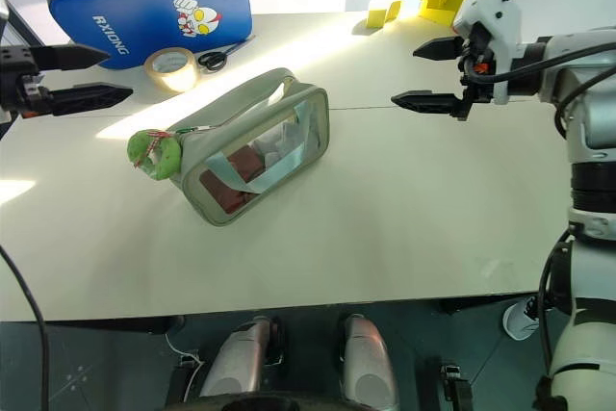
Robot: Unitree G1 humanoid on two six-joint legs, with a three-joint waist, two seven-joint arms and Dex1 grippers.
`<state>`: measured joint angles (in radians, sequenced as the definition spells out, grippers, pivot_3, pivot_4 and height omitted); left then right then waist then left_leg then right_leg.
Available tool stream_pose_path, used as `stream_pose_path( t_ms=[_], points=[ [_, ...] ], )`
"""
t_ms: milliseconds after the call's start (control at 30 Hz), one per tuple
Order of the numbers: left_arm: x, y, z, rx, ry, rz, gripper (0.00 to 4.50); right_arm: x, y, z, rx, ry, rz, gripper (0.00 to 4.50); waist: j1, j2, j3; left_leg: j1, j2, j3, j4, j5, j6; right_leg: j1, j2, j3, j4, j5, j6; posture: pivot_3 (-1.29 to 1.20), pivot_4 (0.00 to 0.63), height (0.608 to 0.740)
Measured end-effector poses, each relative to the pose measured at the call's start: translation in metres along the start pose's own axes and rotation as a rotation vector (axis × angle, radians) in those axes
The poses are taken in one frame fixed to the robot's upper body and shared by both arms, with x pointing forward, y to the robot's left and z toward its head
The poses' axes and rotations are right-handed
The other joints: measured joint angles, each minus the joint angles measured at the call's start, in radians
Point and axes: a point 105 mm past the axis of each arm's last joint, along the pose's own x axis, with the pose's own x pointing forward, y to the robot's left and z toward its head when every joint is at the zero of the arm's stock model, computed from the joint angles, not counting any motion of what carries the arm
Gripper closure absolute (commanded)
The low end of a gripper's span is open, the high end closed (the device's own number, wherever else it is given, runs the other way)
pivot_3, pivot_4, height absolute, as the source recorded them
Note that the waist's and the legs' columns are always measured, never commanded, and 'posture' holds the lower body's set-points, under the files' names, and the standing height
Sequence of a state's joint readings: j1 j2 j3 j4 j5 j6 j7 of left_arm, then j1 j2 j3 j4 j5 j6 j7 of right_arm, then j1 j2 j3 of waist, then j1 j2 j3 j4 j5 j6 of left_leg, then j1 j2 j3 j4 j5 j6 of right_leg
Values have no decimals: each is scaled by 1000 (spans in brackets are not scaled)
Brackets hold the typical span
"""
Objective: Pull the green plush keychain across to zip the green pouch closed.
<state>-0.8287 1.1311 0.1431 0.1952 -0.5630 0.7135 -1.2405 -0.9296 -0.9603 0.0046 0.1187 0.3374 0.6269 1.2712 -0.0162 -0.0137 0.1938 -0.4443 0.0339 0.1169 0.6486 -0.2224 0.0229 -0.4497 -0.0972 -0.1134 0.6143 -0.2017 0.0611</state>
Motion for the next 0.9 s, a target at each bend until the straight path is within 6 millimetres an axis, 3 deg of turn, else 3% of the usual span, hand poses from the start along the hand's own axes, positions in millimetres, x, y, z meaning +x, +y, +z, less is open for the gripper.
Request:
stream_pose_path(
  t_ms=[333,533,700,800,900],
  points=[
    [-4,9,-6,-11,38,11,29,5,11,0,-9,3,44,0,4,0,0,0,0,0,2,0,0,0,0,0,0,0,-1,0,150,740],
    [-12,1,6,0,55,2,29,47,34,26,-97,-80,225,0,-2,0,0,-1,0,0,2,0,1,-2,0,1,2,0,0,0,150,740],
    [-20,-31,36,42,16,-80,29,81,45,57,-187,-156,352,0,-2,0,0,-2,0,0,3,0,1,-2,0,1,3,0,0,0,150,740],
    [-14,-50,29,58,52,-142,29,106,51,61,-212,-168,410,0,2,0,0,0,0,-1,3,1,0,0,0,1,4,0,0,0,150,740],
    [-11,-56,24,55,75,-153,29,126,55,56,-230,-157,447,0,4,0,0,0,0,-1,5,1,0,1,0,1,5,0,0,0,150,740]
  ],
)
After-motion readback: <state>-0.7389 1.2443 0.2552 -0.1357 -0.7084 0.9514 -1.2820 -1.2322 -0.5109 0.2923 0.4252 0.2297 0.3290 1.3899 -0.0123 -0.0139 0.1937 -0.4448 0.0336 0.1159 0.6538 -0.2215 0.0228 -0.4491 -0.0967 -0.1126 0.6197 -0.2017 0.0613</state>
